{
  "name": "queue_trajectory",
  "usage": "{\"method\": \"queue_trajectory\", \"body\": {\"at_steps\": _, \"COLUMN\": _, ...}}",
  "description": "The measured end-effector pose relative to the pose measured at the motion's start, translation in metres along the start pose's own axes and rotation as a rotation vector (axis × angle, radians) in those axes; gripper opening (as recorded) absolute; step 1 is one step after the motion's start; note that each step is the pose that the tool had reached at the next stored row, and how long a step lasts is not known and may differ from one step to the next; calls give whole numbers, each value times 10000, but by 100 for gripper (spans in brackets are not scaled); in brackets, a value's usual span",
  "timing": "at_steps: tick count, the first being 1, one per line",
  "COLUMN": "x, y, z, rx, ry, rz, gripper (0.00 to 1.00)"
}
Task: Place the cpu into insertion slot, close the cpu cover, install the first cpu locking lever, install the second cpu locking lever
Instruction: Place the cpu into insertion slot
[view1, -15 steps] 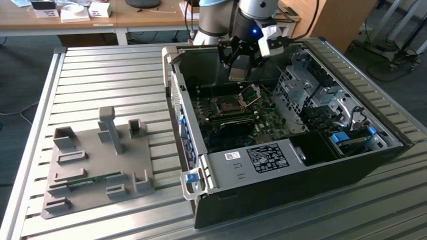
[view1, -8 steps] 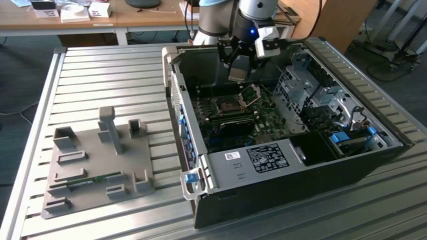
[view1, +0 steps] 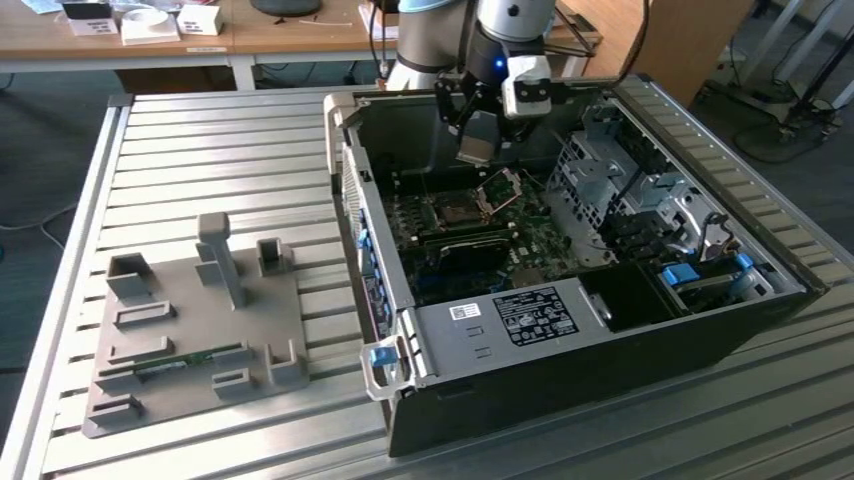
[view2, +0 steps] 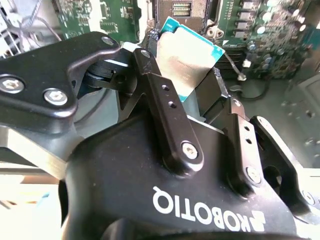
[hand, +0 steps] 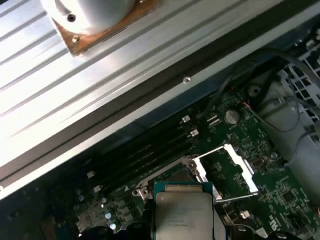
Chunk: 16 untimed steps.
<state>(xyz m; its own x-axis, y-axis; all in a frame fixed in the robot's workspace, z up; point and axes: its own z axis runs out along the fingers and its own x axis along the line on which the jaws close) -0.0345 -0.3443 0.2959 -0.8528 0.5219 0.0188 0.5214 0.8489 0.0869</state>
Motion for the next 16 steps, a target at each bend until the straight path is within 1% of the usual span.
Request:
{"method": "queue_trajectory", "body": {"at_steps": 7, "x": 0, "y": -1, "z": 13, "rx": -24, "ry": -110, "rz": 1261, "gripper": 54}}
{"method": "queue_trajectory", "body": {"at_steps": 8, "x": 0, "y": -2, "z": 13, "rx": -25, "ry": -116, "rz": 1337, "gripper": 54}}
{"method": "queue_trajectory", "body": {"at_steps": 14, "x": 0, "y": -2, "z": 14, "rx": -26, "ry": -117, "rz": 1342, "gripper": 54}}
{"method": "queue_trajectory", "body": {"at_steps": 16, "x": 0, "y": -2, "z": 14, "rx": -28, "ry": -124, "rz": 1419, "gripper": 54}}
